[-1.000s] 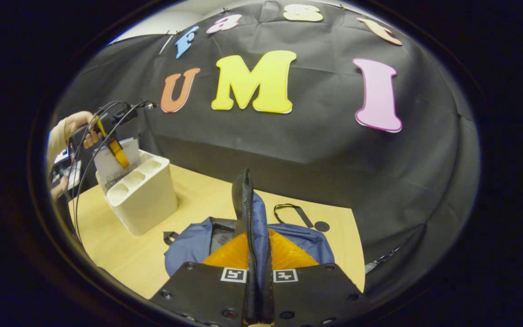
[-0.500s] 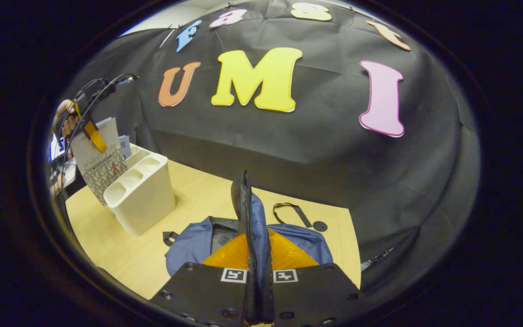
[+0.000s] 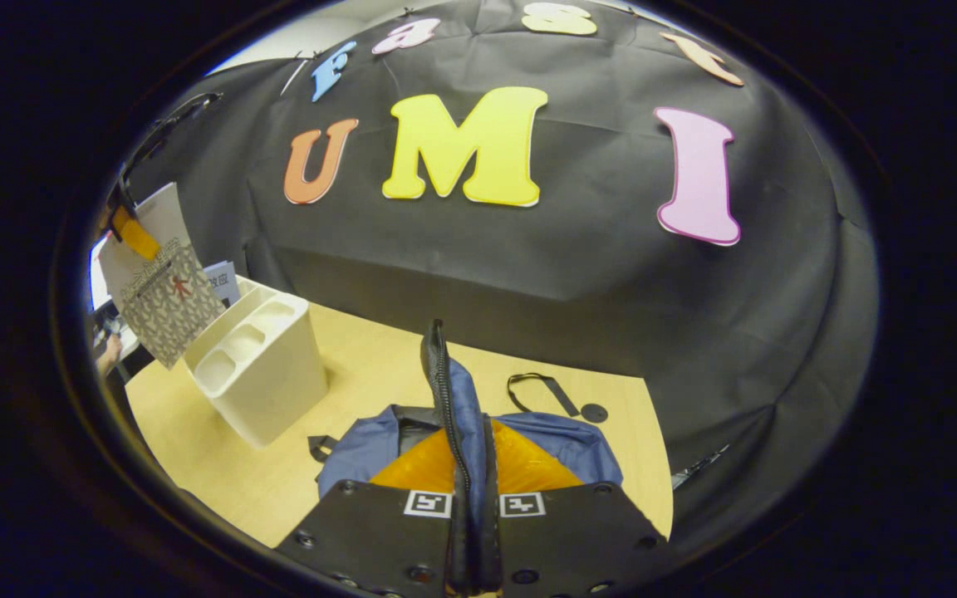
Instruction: Open the schoolbag, grab two books from the bookshelf and put them into the schoolbag.
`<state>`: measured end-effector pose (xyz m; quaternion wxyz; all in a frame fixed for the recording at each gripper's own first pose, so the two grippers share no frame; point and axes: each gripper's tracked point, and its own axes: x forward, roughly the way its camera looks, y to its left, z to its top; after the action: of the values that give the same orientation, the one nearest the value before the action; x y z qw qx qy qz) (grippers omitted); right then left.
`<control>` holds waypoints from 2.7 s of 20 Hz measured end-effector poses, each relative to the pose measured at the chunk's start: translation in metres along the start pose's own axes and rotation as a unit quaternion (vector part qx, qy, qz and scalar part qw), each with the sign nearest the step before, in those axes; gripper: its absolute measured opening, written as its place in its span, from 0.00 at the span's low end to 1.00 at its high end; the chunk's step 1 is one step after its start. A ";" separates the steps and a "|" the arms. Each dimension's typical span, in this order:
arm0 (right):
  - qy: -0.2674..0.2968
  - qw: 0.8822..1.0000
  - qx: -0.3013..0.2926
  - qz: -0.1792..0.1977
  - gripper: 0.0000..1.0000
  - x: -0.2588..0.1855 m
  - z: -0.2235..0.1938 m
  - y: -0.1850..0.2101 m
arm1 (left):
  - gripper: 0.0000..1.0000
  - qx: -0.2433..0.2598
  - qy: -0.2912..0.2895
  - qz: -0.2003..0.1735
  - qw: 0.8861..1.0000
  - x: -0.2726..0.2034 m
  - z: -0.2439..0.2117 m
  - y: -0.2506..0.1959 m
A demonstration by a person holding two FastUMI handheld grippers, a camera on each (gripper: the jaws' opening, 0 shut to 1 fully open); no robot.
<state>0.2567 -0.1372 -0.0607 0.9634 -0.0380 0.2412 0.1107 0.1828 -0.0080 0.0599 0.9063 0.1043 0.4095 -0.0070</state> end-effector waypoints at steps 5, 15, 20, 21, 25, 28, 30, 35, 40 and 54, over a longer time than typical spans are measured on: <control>-0.004 1.000 0.000 0.005 0.06 -0.001 -0.001 -0.004 | 0.47 0.029 -0.045 -0.022 0.998 -0.026 0.017 -0.046; 0.008 1.000 0.011 -0.007 0.06 -0.002 -0.012 -0.015 | 0.48 0.023 -0.045 -0.179 0.983 -0.016 0.026 -0.179; 0.017 0.999 0.031 -0.008 0.06 0.000 -0.007 -0.016 | 0.48 -0.055 0.012 -0.281 0.958 0.016 0.015 -0.231; 0.018 0.999 0.034 -0.009 0.06 -0.001 -0.006 -0.016 | 0.48 -0.073 0.023 -0.303 0.950 0.021 0.013 -0.239; 0.016 0.999 0.035 -0.016 0.03 -0.001 0.004 -0.019 | 0.53 -0.129 0.053 -0.338 0.931 0.050 0.011 -0.259; 0.016 0.999 0.047 -0.012 0.06 -0.003 0.009 -0.021 | 0.53 -0.159 0.042 -0.345 0.924 0.066 0.013 -0.267; 0.010 0.998 0.051 -0.017 0.06 -0.004 0.017 -0.026 | 0.48 -0.179 0.038 -0.351 0.918 0.076 0.012 -0.275; 0.002 0.998 0.056 -0.019 0.06 -0.009 0.031 -0.026 | 0.48 -0.249 0.041 -0.409 0.877 0.086 0.019 -0.311; -0.025 0.998 0.049 -0.011 0.06 -0.018 0.052 -0.012 | 0.48 -0.319 0.038 -0.454 0.831 0.109 0.018 -0.340; -0.030 0.999 0.021 0.012 0.06 -0.008 0.054 0.022 | 0.49 -0.463 0.029 -0.581 0.669 0.172 0.024 -0.440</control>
<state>0.2690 -0.1102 -0.0094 0.9694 -0.0111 0.2145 0.1186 0.2715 -0.4305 -0.1337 0.6385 -0.5876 0.3642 -0.3383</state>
